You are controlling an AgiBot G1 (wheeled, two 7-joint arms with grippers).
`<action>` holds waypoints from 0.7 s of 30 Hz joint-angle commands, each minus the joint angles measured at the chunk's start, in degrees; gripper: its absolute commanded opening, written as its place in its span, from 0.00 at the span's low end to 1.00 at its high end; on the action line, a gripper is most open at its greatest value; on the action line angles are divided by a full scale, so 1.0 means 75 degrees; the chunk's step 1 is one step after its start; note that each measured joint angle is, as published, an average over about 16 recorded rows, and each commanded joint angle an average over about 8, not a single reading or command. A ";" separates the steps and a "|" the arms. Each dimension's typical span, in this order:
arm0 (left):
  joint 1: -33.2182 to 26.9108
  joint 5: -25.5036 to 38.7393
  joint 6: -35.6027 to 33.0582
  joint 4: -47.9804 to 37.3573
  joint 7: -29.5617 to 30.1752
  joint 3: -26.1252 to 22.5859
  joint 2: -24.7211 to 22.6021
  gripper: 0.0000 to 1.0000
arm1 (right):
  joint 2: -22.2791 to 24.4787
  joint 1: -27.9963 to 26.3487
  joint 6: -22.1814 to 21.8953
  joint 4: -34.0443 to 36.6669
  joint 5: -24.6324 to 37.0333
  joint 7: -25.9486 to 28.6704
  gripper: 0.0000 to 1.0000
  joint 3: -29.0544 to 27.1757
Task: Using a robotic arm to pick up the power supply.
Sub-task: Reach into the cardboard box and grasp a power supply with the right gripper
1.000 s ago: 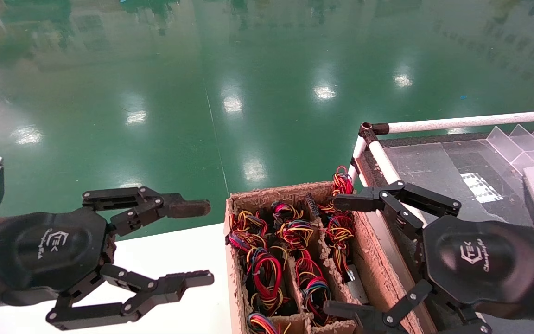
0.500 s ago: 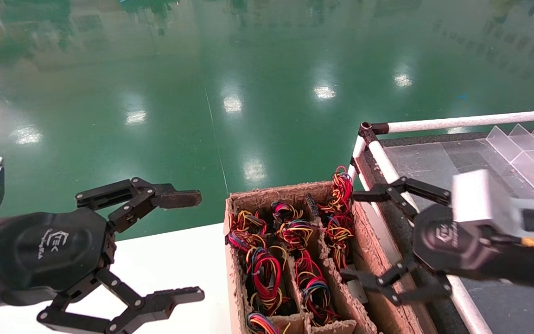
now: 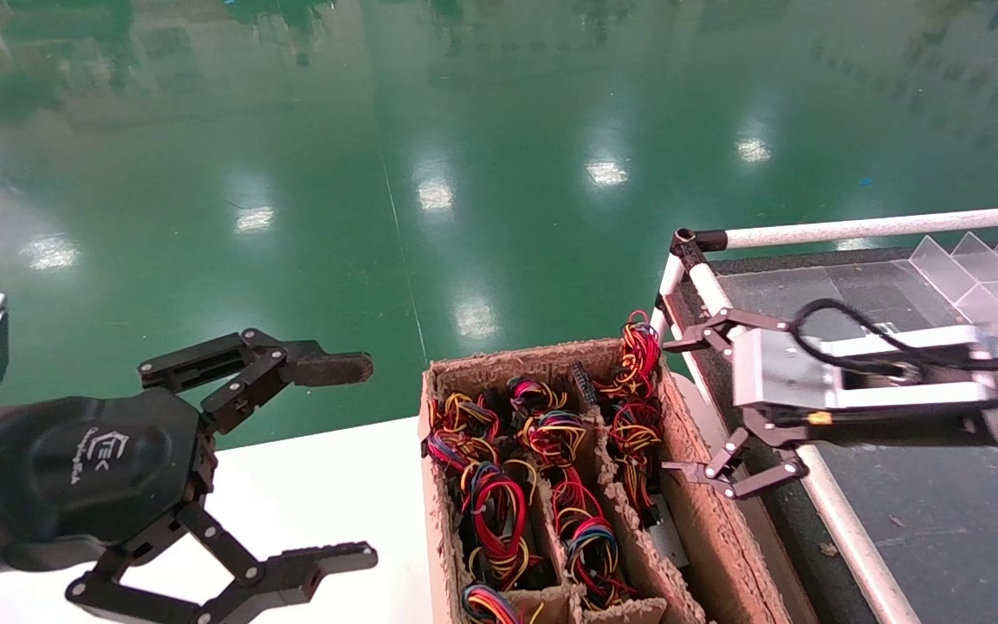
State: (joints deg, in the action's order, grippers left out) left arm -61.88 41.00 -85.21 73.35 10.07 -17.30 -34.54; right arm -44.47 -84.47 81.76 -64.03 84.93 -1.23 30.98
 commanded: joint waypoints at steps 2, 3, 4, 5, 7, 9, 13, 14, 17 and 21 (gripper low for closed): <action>0.0000 -0.0001 0.0000 0.0000 -0.0001 -0.0001 0.0000 1.00 | -0.0305 -0.0292 0.0050 0.0308 0.0459 -0.0351 1.00 0.0242; 0.0000 -0.0001 0.0001 0.0000 -0.0001 -0.0001 0.0001 1.00 | -0.0392 -0.0342 0.0033 0.0396 0.0591 -0.0481 1.00 0.0312; 0.0000 -0.0001 0.0001 0.0000 -0.0001 -0.0002 0.0001 1.00 | -0.0474 -0.0386 0.0011 0.0478 0.0717 -0.0606 1.00 0.0378; -0.0001 -0.0002 0.0001 0.0000 -0.0001 -0.0002 0.0001 1.00 | -0.0553 -0.0420 -0.0018 0.0546 0.0839 -0.0728 1.00 0.0441; -0.0001 -0.0002 0.0001 0.0000 -0.0001 -0.0003 0.0001 1.00 | -0.0697 -0.0465 -0.0084 0.0673 0.1032 -0.0931 1.00 0.0543; -0.0001 -0.0003 0.0002 0.0000 -0.0002 -0.0004 0.0001 1.00 | -0.0829 -0.0494 -0.0156 0.0770 0.1189 -0.1110 1.00 0.0628; -0.0001 -0.0003 0.0002 0.0000 -0.0003 -0.0005 0.0002 1.00 | -0.1045 -0.0528 -0.0277 0.0856 0.1462 -0.1368 1.00 0.0780; -0.0001 -0.0004 0.0002 0.0000 -0.0003 -0.0005 0.0002 1.00 | -0.1087 -0.0536 -0.0307 0.0857 0.1534 -0.1413 1.00 0.0817; -0.0001 -0.0004 0.0003 0.0000 -0.0003 -0.0007 0.0003 1.00 | -0.1195 -0.0562 -0.0371 0.0838 0.1747 -0.1504 0.93 0.0928; -0.0002 -0.0005 0.0003 0.0000 -0.0004 -0.0008 0.0003 1.00 | -0.1309 -0.0594 -0.0412 0.0821 0.1960 -0.1581 0.44 0.1048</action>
State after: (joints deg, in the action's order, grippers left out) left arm -61.89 40.95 -85.19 73.35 10.04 -17.36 -34.51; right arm -54.18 -88.77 78.78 -58.02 99.41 -13.03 38.77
